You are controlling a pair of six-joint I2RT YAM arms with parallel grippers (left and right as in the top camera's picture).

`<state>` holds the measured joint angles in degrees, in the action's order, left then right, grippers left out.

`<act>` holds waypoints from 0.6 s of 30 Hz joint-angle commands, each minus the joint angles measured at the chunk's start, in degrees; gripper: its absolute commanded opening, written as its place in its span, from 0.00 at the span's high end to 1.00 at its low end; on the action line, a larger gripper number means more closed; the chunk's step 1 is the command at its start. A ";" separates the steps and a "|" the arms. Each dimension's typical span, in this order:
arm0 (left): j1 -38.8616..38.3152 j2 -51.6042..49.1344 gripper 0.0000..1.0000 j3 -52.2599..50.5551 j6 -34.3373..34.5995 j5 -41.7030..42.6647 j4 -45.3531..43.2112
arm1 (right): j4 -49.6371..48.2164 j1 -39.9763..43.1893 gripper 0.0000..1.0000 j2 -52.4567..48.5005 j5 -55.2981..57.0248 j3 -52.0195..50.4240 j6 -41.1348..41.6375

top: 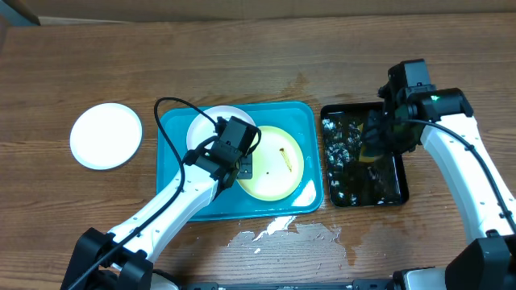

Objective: Clean dirty plates on tray and stack at the side
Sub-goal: 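Dip the sponge in the black tray water with the right gripper, then carry the wet sponge over the yellow plate with the right gripper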

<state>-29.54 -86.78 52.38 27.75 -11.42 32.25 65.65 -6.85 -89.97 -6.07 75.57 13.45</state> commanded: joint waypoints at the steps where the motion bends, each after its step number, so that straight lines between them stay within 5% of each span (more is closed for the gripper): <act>1: 0.26 0.66 0.96 1.05 2.10 -0.98 -1.18 | -2.43 0.04 0.96 0.17 4.31 -0.66 0.20; 18: 0.26 0.66 0.96 1.03 2.05 -0.98 -1.90 | 0.22 0.07 0.96 -0.11 -7.17 -3.17 -0.39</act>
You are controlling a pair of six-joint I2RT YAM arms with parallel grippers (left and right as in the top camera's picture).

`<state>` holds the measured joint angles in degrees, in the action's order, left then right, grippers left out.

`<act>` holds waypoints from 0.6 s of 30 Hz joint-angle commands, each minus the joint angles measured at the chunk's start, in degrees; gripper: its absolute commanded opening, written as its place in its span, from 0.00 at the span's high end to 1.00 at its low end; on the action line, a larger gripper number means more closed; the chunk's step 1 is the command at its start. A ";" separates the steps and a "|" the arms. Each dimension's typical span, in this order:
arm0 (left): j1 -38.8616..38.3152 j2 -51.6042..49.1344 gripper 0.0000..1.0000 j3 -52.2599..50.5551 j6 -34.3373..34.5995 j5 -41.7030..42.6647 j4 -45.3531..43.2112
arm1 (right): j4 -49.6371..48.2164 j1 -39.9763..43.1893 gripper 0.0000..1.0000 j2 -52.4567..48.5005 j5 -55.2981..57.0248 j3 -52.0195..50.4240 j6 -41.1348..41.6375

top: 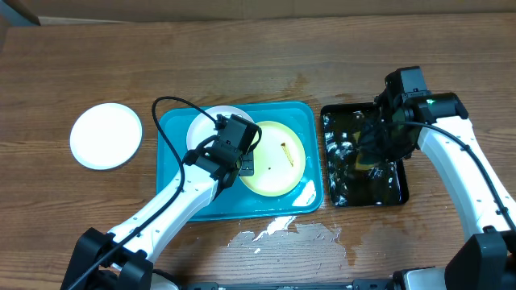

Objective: Clean dirty plates on tray and stack at the side
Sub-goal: 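Carry the wet sponge over the yellow plate with the right gripper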

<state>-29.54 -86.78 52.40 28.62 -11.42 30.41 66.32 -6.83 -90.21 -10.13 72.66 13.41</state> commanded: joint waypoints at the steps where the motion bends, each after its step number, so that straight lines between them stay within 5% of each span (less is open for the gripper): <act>1: 0.26 0.66 0.96 1.01 1.18 -0.92 -0.07 | -1.46 -0.20 0.96 0.11 -2.82 -0.39 -0.35; 9: 0.26 0.66 0.96 1.01 1.22 2.03 -0.55 | -8.20 -2.03 0.96 -0.04 -25.77 -0.72 -0.31; 18: 0.28 0.66 0.96 1.01 1.46 2.03 -0.74 | -14.73 -16.48 0.96 -0.46 -19.43 -0.74 6.16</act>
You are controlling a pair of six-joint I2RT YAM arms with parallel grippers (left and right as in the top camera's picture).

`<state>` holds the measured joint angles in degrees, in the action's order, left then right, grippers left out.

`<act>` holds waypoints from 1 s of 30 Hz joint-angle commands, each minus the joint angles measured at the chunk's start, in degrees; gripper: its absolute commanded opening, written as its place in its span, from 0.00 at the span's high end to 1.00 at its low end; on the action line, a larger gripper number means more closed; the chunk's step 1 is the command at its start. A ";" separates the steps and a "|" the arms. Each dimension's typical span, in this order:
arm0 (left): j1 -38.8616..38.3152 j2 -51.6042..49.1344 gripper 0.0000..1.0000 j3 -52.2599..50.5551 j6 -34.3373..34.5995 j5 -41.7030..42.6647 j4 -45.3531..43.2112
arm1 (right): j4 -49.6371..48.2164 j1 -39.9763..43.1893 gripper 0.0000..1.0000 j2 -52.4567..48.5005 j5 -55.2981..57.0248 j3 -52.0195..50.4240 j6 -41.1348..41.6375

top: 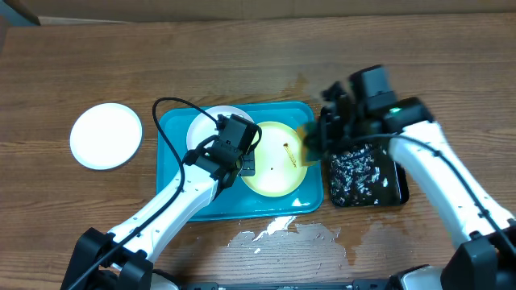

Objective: Clean dirty plates on tray and stack at the side
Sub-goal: 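Carry the wet sponge over the yellow plate with the right gripper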

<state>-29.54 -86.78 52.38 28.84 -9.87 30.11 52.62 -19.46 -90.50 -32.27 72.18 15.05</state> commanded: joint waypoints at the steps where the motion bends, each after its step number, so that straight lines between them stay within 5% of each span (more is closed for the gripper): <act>1: 0.28 0.66 0.96 1.03 1.25 0.48 -0.44 | -1.49 -5.60 0.96 -0.20 6.01 -0.26 6.95; 11: 0.39 0.66 0.96 1.03 1.22 0.50 -0.37 | -8.17 -17.03 0.96 -3.45 15.76 -0.66 21.77; 30: 0.39 0.66 0.96 1.03 1.20 0.52 1.31 | -17.70 -17.33 0.96 -8.59 15.72 -6.19 29.83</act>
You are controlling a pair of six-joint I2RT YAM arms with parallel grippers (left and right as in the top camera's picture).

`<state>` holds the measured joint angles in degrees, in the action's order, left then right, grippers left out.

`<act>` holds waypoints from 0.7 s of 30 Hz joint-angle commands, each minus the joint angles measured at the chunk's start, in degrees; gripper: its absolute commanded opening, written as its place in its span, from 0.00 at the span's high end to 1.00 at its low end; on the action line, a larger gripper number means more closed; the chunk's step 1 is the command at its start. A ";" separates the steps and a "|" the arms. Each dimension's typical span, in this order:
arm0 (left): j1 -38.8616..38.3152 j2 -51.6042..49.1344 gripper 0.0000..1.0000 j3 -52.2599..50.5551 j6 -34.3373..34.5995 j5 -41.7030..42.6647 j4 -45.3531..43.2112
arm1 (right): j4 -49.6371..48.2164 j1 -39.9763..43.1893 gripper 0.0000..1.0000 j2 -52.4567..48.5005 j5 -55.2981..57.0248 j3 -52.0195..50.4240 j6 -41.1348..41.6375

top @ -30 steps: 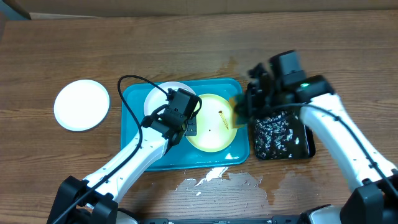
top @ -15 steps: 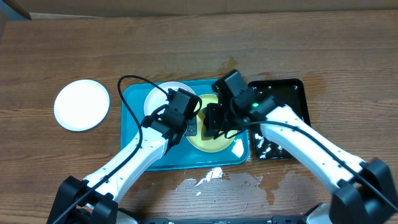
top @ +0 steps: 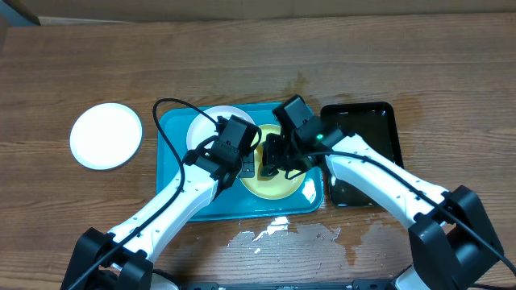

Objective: Clean dirty plates on tray and stack at the side
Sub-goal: 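Carry the wet sponge over the yellow plate with the right gripper, then scrub the yellow plate with the sponge while the left gripper holds it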

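Observation:
A blue tray [top: 172,133] at the table's middle holds a white plate [top: 205,126] at its back left and a yellow-green plate [top: 280,188] at its centre. My left gripper [top: 245,168] sits at the yellow-green plate's left rim, shut on it. Reaching in from the right, my right gripper [top: 271,166] points down onto the middle of that plate, shut on a sponge that its fingers mostly hide. One clean white plate [top: 106,135] lies on the table left of the tray.
A black tray of dark soapy water [top: 364,129] stands right beside the blue tray's right edge. Spilled water and foam [top: 278,230] lie on the wood in front of the blue tray. A black cable loops over the tray's back left.
My right gripper was at the blue tray's right edge with the yellowish sponge; now it is down on the middle of the yellow-green plate. The left gripper has not moved.
My right gripper was in the black tray's soapy water with the sponge at the first two moments. It then stood over the gap between the trays, and now rests on the yellow-green plate. The left gripper stayed at that plate's left rim throughout.

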<state>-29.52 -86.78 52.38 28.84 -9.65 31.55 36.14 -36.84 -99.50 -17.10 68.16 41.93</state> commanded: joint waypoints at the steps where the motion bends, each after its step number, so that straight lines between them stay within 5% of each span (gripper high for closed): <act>1: 0.37 0.66 0.96 1.03 1.20 0.31 -0.13 | -2.38 0.04 0.96 0.42 0.50 -3.10 3.15; 21: 0.37 0.66 0.96 1.03 1.20 0.33 -0.09 | -13.03 -3.65 0.96 -0.70 10.23 -8.22 3.06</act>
<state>-29.52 -86.78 52.40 28.84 -9.65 31.66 24.80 -39.33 -99.53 -10.24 60.16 44.99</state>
